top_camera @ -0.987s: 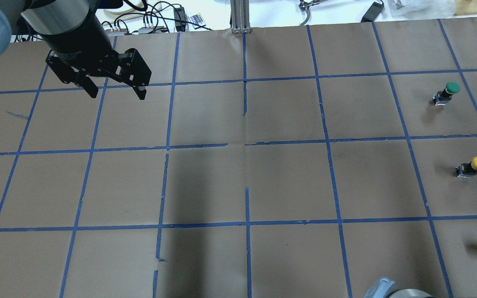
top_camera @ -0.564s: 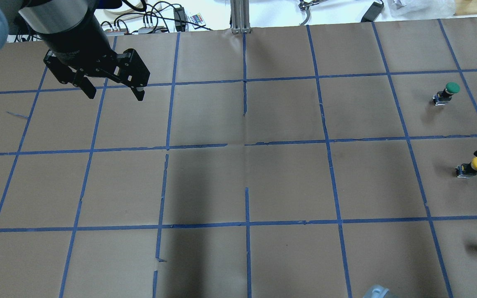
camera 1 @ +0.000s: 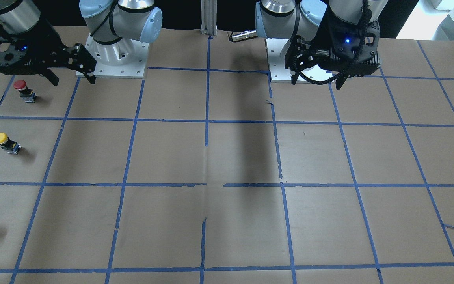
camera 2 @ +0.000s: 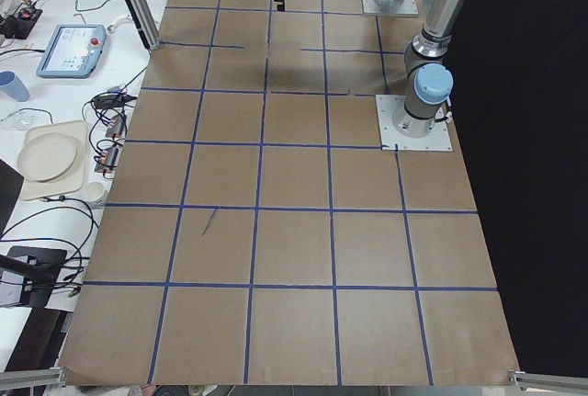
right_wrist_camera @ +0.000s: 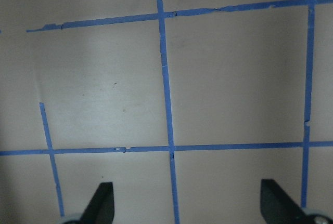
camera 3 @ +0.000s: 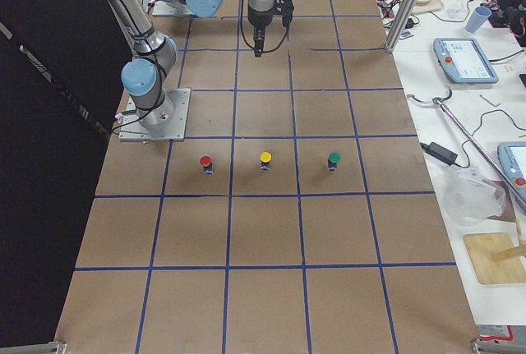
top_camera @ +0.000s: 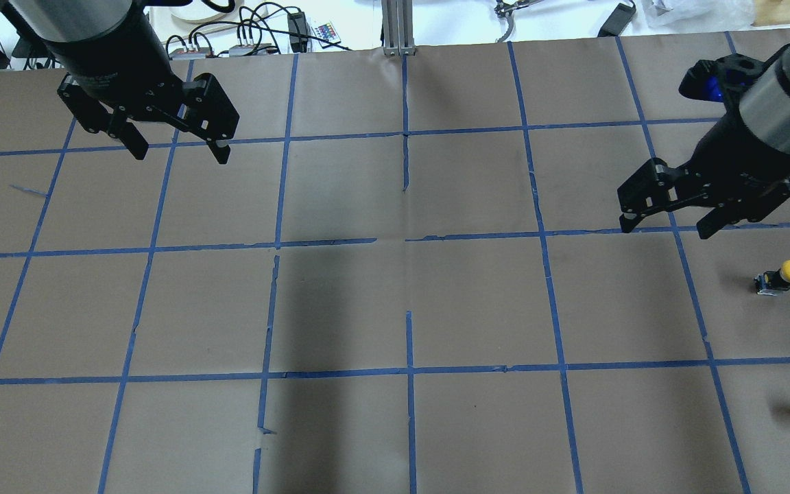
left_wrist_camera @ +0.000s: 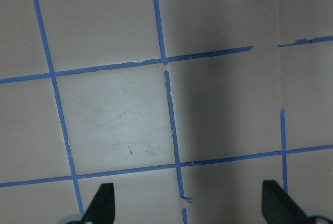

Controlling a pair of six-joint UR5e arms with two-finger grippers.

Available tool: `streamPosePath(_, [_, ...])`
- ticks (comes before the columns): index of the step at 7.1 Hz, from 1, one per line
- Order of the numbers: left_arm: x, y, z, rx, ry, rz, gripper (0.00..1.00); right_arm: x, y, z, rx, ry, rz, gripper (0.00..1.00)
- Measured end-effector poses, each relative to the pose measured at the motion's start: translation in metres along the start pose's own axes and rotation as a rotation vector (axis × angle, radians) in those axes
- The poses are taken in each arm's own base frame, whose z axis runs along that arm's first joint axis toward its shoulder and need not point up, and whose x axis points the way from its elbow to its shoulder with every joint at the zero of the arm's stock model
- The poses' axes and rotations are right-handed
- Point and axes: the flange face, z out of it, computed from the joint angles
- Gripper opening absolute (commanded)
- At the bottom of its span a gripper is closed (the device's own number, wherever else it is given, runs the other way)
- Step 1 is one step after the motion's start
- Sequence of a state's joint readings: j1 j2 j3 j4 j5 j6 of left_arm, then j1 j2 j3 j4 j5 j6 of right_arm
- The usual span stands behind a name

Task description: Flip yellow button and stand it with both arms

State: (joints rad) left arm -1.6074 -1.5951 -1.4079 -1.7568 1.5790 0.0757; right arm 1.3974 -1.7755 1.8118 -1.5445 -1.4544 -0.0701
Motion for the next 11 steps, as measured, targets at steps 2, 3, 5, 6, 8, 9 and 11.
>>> streamPosePath(2, [0.0, -0.001, 0.001, 0.0, 0.002, 0.0, 0.99, -0.057, 0.016, -0.02, 0.042, 0.022, 0.068, 1.0])
streamPosePath(3, [0.0, -0.002, 0.001, 0.0, 0.004, 0.0, 0.99, -0.069, 0.023, -0.034, 0.038, 0.034, 0.073, 1.0])
streamPosePath(5, [0.001, 0.0, -0.001, 0.007, 0.008, 0.0, 0.99, -0.071, 0.025, -0.037, 0.0, 0.053, 0.075, 1.0])
streamPosePath(6, [0.001, 0.003, -0.005, 0.014, 0.009, 0.002, 0.99, -0.065, 0.021, -0.029, -0.022, 0.059, 0.086, 1.0])
streamPosePath(8, [0.001, 0.006, -0.009, 0.025, 0.01, 0.011, 0.99, -0.049, 0.014, -0.021, -0.04, 0.064, 0.123, 1.0])
streamPosePath(9, [0.001, 0.006, -0.009, 0.024, 0.011, 0.012, 0.99, -0.042, 0.013, -0.022, -0.04, 0.073, 0.139, 1.0])
streamPosePath(11, [0.0, 0.006, -0.001, 0.007, 0.01, 0.011, 0.99, -0.04, 0.014, -0.025, -0.034, 0.094, 0.153, 1.0])
